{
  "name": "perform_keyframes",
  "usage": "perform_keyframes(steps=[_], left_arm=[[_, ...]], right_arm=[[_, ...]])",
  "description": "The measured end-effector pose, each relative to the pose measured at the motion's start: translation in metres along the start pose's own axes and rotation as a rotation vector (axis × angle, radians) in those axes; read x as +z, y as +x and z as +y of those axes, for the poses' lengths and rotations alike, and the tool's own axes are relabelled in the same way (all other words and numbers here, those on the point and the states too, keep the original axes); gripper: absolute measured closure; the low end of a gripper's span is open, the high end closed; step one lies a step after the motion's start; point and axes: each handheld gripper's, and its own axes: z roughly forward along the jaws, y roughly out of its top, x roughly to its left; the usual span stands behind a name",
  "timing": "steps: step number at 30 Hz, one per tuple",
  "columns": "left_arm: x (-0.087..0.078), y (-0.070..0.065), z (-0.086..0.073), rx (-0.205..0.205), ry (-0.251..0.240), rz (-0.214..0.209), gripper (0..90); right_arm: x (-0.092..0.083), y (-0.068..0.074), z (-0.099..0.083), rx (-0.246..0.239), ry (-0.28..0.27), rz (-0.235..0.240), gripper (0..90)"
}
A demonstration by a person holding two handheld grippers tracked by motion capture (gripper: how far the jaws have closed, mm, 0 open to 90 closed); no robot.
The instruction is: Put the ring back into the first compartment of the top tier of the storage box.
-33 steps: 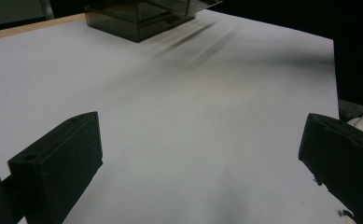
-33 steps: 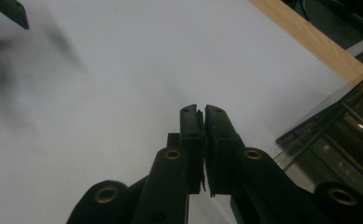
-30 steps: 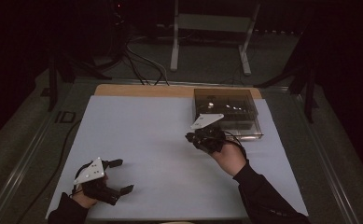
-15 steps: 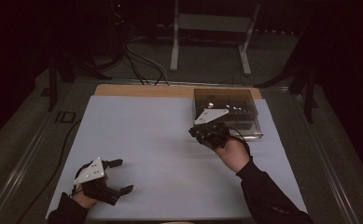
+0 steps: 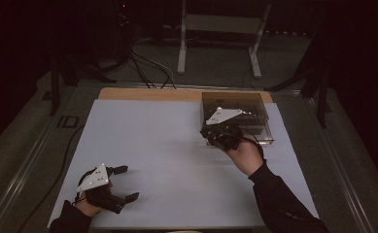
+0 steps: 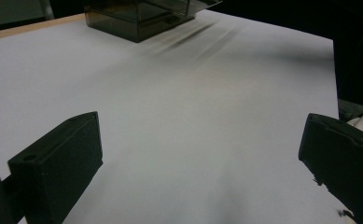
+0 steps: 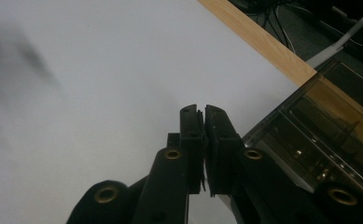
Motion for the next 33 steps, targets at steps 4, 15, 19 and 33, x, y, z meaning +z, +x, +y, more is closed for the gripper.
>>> perform_keyframes(steps=[4, 15, 19, 33], left_arm=[[0.0, 0.0, 0.0, -0.001, 0.0, -0.001, 1.1], [0.0, 0.0, 0.0, -0.004, 0.0, -0.002, 1.1], [0.0, 0.0, 0.0, -0.003, -0.001, -0.001, 1.1], [0.0, 0.0, 0.0, -0.004, -0.001, -0.002, 1.1]], right_arm=[[-0.001, -0.004, 0.0, 0.008, 0.0, -0.009, 86.8], [0.0, -0.016, -0.003, 0.032, 0.009, -0.039, 86.8], [0.004, -0.022, -0.006, 0.048, 0.018, -0.053, 86.8], [0.018, -0.04, -0.02, 0.108, 0.047, -0.076, 86.8]])
